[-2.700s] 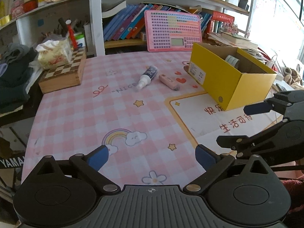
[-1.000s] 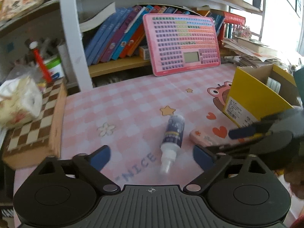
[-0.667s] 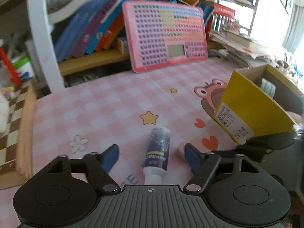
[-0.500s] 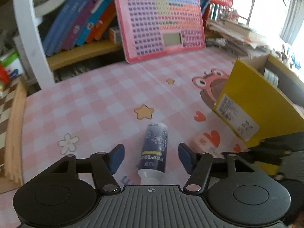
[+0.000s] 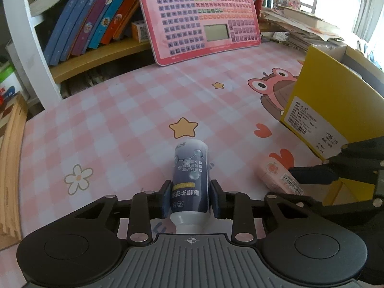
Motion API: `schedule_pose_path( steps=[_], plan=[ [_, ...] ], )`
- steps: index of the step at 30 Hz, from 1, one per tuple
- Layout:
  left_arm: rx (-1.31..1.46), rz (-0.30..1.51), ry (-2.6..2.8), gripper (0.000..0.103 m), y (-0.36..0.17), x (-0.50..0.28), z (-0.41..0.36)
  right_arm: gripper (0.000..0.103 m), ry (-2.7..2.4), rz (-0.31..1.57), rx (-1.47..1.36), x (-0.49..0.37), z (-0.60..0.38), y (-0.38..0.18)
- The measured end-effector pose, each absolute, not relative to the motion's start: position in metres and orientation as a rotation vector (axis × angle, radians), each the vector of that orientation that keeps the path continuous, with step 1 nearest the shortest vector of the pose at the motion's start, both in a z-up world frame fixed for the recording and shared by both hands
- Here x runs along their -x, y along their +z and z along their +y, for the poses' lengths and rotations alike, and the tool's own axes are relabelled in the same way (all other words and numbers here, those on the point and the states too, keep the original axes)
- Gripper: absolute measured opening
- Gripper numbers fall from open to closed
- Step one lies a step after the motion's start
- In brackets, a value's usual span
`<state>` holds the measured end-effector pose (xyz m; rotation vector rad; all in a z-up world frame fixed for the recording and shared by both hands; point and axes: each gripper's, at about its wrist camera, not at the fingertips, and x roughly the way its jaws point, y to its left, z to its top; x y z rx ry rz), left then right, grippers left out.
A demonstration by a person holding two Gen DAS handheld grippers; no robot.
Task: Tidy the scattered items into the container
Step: 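Close the right gripper on the pink USB stick while the left grasps the white-blue lotion bottle, then lift the USB stick and lotion bottle and carry them toward the yellow box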
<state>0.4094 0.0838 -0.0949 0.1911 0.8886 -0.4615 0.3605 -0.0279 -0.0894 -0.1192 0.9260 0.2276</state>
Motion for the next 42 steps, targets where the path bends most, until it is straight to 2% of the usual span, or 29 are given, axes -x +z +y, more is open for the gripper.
schedule_pose_path(
  steps=[19, 42],
  plan=[
    [0.220, 0.904, -0.318, 0.030, -0.064, -0.337, 0.166, 0.023, 0.391, 0.927, 0.099, -0.325, -0.023, -0.060],
    [0.416, 0.864, -0.248, 0.030, -0.042, -0.228, 0.191, 0.023, 0.499, 0.912, 0.102, -0.234, -0.015, -0.030]
  ],
)
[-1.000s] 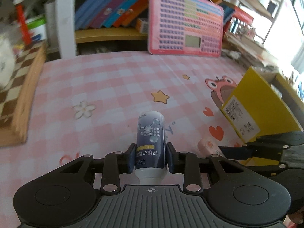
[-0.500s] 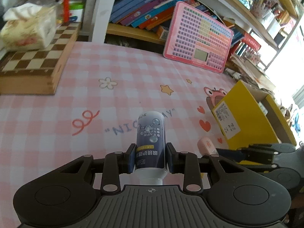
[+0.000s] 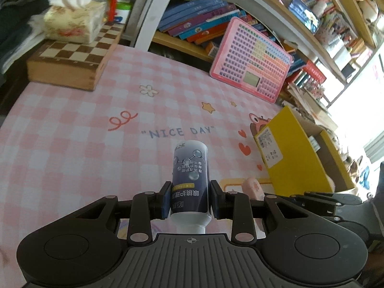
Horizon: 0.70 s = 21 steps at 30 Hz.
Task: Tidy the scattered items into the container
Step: 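Lift the USB stick and lotion bottle and carry them toward the yellow box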
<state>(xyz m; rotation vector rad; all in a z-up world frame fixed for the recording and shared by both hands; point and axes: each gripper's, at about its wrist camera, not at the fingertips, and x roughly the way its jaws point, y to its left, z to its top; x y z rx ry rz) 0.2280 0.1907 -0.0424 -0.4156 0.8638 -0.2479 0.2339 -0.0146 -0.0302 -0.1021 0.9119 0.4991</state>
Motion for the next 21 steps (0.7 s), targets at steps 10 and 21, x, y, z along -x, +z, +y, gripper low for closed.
schedule_pose_path(
  steps=[10, 21],
  plan=[
    [0.485, 0.828, -0.283, 0.031, -0.024, -0.182, 0.194, 0.023, 0.523, 0.887, 0.091, -0.195, -0.020, -0.012],
    [0.496, 0.807, -0.342, 0.031, -0.012, -0.141, 0.191, 0.023, 0.478, 0.876, 0.083, -0.146, -0.030, -0.005]
  ],
)
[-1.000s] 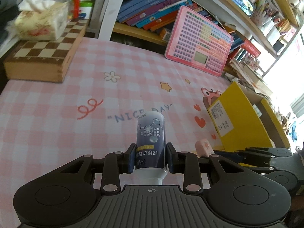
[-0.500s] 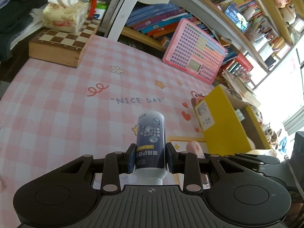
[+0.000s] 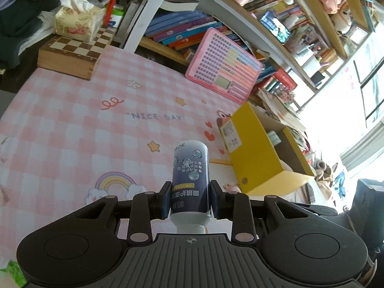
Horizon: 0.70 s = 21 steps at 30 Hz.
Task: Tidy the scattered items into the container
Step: 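Lift the USB stick and lotion bottle and carry them toward the yellow box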
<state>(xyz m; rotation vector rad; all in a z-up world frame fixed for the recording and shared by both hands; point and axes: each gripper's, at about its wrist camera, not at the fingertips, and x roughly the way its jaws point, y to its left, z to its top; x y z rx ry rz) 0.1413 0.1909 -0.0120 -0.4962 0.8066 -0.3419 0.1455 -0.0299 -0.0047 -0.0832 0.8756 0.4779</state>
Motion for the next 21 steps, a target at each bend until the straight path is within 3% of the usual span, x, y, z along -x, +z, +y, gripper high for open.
schedule_pose_path(
  steps=[21],
  plan=[
    [0.523, 0.830, -0.484, 0.031, -0.004, -0.111, 0.154, 0.023, 0.393, 0.863, 0.036, -0.093, -0.074, 0.003]
  ],
)
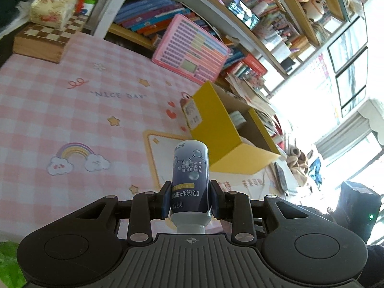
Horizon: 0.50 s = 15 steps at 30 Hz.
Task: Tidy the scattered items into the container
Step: 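Lift the USB stick and lotion bottle and carry them toward the yellow box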
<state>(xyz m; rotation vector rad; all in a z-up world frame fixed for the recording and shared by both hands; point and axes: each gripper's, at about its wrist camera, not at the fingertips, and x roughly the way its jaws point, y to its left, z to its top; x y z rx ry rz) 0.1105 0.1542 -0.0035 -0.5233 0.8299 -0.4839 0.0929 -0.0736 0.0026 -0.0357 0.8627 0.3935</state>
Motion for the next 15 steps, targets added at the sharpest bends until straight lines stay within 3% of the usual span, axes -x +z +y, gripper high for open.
schedule_pose_path(
  steps=[15],
  plan=[
    [0.487, 0.869, -0.591, 0.031, -0.006, -0.107, 0.115, 0.023, 0.273, 0.867, -0.024, -0.077, -0.118, 0.002]
  ],
)
